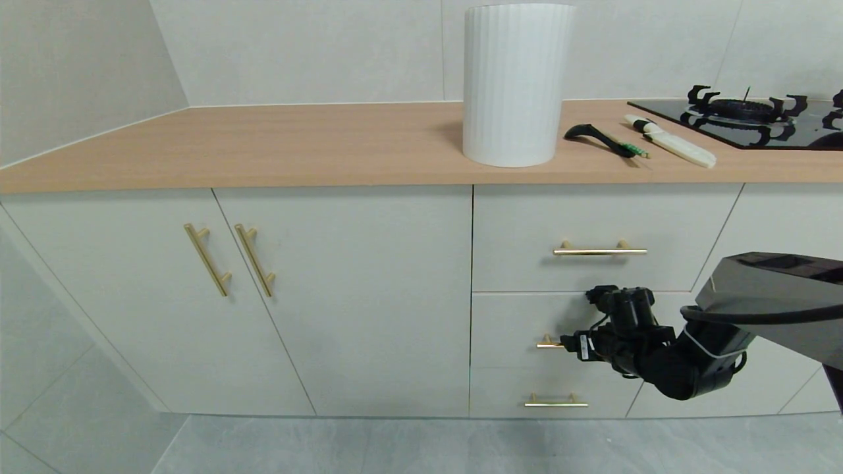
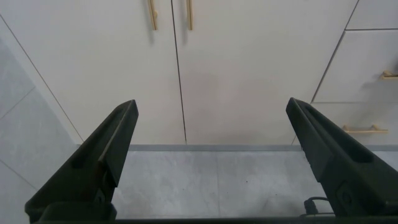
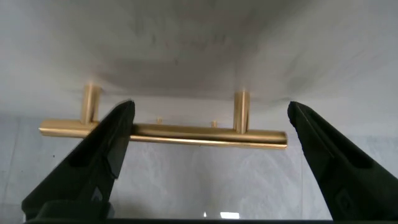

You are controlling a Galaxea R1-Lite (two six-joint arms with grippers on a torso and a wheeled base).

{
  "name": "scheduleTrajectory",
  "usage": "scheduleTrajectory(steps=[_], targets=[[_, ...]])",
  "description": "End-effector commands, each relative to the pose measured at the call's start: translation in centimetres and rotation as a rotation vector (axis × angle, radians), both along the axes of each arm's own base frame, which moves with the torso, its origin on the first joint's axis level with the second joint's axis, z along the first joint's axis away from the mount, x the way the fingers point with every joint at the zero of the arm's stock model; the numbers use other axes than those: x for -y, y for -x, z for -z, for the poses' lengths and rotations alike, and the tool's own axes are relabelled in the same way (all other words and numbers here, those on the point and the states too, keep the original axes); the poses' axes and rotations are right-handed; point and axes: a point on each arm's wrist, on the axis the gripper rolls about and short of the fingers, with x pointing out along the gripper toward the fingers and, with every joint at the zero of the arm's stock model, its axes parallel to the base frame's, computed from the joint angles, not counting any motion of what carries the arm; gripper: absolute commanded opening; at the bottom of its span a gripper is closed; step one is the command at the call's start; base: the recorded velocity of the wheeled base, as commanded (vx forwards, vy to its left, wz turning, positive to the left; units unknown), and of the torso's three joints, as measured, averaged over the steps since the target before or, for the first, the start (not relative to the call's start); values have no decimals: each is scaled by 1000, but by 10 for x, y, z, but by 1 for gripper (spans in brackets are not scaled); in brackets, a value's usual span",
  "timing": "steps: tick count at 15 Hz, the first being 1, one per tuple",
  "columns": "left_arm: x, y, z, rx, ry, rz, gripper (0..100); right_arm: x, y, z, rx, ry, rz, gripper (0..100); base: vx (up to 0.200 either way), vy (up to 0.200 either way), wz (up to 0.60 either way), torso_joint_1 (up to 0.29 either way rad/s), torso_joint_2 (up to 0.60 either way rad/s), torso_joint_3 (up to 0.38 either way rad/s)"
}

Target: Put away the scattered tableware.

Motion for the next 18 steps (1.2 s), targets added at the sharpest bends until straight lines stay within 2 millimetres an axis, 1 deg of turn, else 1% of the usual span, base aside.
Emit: scheduleTrajectory(steps=[1, 8, 10, 13, 15, 17, 18], targets=[[0, 0, 0, -1, 0, -1, 100, 0, 1, 3, -10, 3, -1, 100, 0, 0, 0, 0, 0, 0], [0, 0, 0, -1, 0, -1, 100, -2, 6, 2, -41, 12, -12, 100, 0, 0, 0, 0, 0, 0], [0, 0, 0, -1, 0, -1, 100, -2, 8, -2, -51, 15, -12, 100, 0, 0, 0, 0, 0, 0], [0, 0, 0, -1, 0, -1, 100, 0, 15, -11, -102, 21, -21, 100, 0, 0, 0, 0, 0, 0], [0, 0, 0, -1, 0, -1, 100, 1, 22, -21, -144, 34, -29, 100, 0, 0, 0, 0, 0, 0], [0, 0, 0, -1, 0, -1, 100, -1, 31, -38, -169, 18, -64, 100, 0, 0, 0, 0, 0, 0], [0, 0, 0, -1, 0, -1, 100, -2, 39, -48, -192, 15, -81, 100, 0, 0, 0, 0, 0, 0]])
